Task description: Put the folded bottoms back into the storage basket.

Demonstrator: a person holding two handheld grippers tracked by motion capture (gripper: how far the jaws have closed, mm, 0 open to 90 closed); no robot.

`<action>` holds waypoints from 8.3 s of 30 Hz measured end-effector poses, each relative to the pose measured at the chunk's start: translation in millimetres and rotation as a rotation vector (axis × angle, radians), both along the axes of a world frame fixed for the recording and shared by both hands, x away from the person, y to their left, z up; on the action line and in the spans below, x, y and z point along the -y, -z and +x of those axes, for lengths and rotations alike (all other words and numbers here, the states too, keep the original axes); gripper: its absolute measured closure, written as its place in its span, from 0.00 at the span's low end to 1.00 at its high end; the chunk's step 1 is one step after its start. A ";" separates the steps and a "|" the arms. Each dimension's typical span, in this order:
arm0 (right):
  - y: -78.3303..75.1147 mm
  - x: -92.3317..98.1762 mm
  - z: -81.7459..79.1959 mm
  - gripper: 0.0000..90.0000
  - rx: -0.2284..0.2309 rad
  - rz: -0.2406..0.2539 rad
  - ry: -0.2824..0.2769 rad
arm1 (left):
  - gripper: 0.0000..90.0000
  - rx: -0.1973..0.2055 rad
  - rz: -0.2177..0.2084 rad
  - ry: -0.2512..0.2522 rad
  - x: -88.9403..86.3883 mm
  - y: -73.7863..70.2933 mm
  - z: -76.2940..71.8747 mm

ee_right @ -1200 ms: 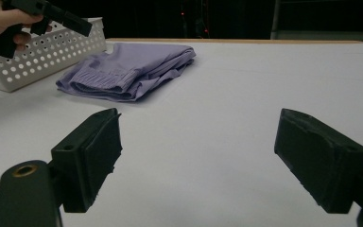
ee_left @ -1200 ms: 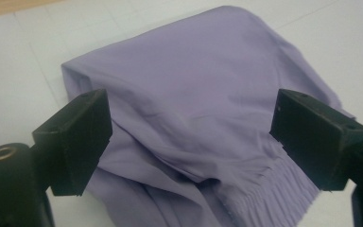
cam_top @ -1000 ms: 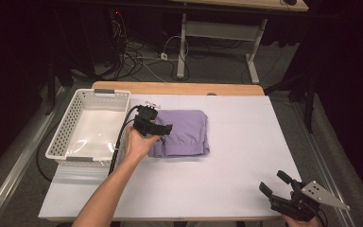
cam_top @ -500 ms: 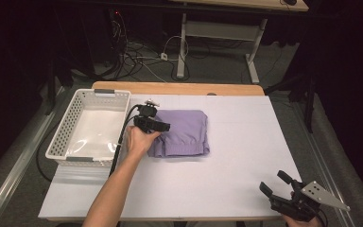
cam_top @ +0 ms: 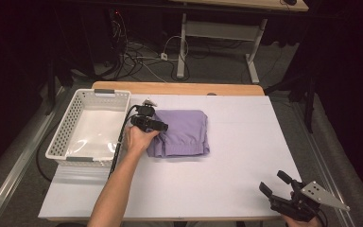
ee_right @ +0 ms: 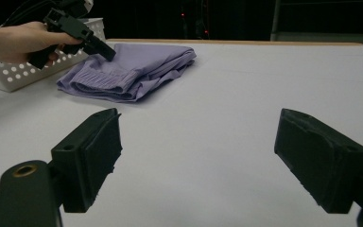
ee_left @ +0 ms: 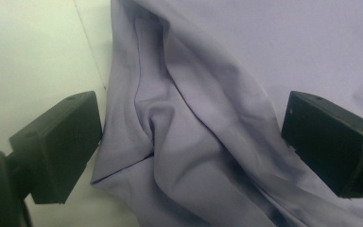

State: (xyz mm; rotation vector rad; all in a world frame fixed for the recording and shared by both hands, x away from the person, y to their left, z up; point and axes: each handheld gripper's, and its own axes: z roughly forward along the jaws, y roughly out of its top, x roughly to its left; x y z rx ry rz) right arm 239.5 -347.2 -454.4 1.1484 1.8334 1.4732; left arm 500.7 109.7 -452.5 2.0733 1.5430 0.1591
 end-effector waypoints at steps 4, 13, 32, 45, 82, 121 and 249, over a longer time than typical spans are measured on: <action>0.1 -0.1 0.1 0.18 -0.001 0.000 -0.002 | 0.06 -0.033 -0.005 0.004 1.4 6.3 2.5; 0.0 -1.1 0.5 0.18 0.002 -0.008 -0.013 | 0.06 -0.043 -0.005 0.028 7.6 7.2 1.1; -0.1 -2.9 1.5 0.18 0.003 -0.025 -0.021 | 0.44 0.023 0.128 0.076 30.0 4.2 -12.4; 0.1 -3.0 2.1 0.18 -0.002 -0.029 -0.016 | 0.89 0.003 0.048 0.153 33.8 2.1 -14.4; 0.4 -1.1 1.9 0.19 -0.010 -0.030 -0.015 | 0.91 0.234 -0.200 0.331 14.5 -114.7 -55.2; 0.3 -2.3 1.4 0.19 -0.016 -0.040 -0.013 | 0.90 0.282 -0.289 0.299 -58.6 -171.1 -91.5; 1.1 -2.8 3.2 0.19 -0.028 -0.036 -0.013 | 0.90 0.273 -0.192 -0.045 -194.7 -93.5 -84.2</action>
